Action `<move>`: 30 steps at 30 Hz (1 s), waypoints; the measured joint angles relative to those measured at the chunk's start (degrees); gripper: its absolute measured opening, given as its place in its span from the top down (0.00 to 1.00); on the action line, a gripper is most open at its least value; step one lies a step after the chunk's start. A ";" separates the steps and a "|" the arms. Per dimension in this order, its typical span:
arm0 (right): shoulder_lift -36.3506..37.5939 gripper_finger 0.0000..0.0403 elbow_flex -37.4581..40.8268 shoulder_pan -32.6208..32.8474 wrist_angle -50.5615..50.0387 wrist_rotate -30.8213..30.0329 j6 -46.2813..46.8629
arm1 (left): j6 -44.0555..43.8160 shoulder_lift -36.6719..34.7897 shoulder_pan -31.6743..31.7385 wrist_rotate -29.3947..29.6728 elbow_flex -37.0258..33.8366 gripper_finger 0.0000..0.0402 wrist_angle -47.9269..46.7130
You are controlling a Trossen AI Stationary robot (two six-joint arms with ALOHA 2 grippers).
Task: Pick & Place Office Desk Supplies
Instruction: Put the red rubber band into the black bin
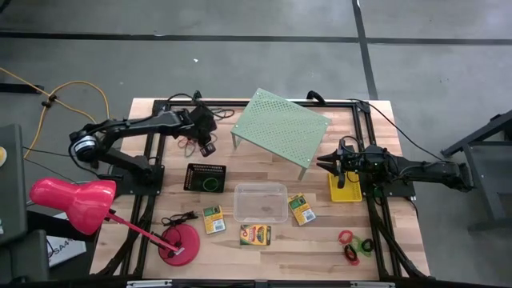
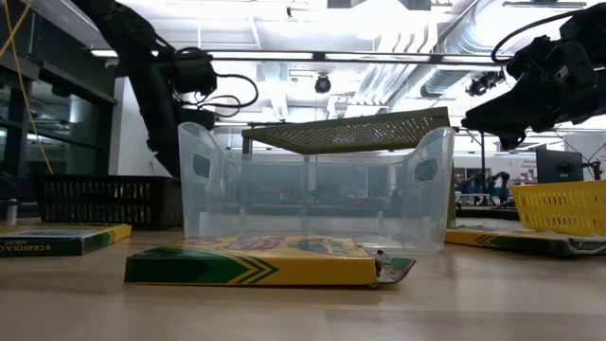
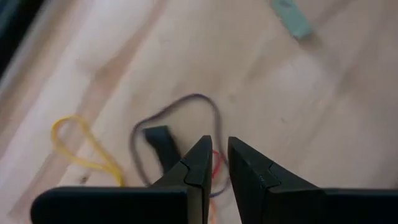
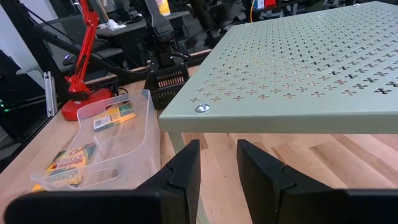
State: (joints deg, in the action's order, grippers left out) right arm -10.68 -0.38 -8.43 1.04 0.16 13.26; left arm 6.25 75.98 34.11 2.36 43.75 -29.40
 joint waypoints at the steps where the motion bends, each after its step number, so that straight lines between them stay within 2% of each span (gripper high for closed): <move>1: 0.00 0.77 0.00 0.00 0.01 -0.01 0.01 | 2.15 0.05 -0.25 -0.61 0.00 0.88 -0.19; 9: 0.01 0.77 0.00 0.00 0.02 0.00 0.01 | 20.57 0.09 -1.29 -0.99 0.00 0.88 -1.08; 14: 0.00 0.77 0.00 0.02 0.00 -0.02 0.02 | 28.59 0.09 -0.60 -0.99 0.00 0.88 -1.01; 20: 0.00 0.77 0.00 0.00 0.00 -0.01 0.01 | 32.97 0.09 0.45 -1.00 0.00 0.88 -0.99; 30: 0.00 0.77 0.00 0.02 0.00 -0.02 0.02 | 32.94 0.09 1.90 -3.79 0.00 0.88 -1.26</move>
State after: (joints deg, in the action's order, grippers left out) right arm -10.68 -0.38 -8.40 1.04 0.14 13.28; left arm 39.19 76.07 36.01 -1.43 43.75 -30.66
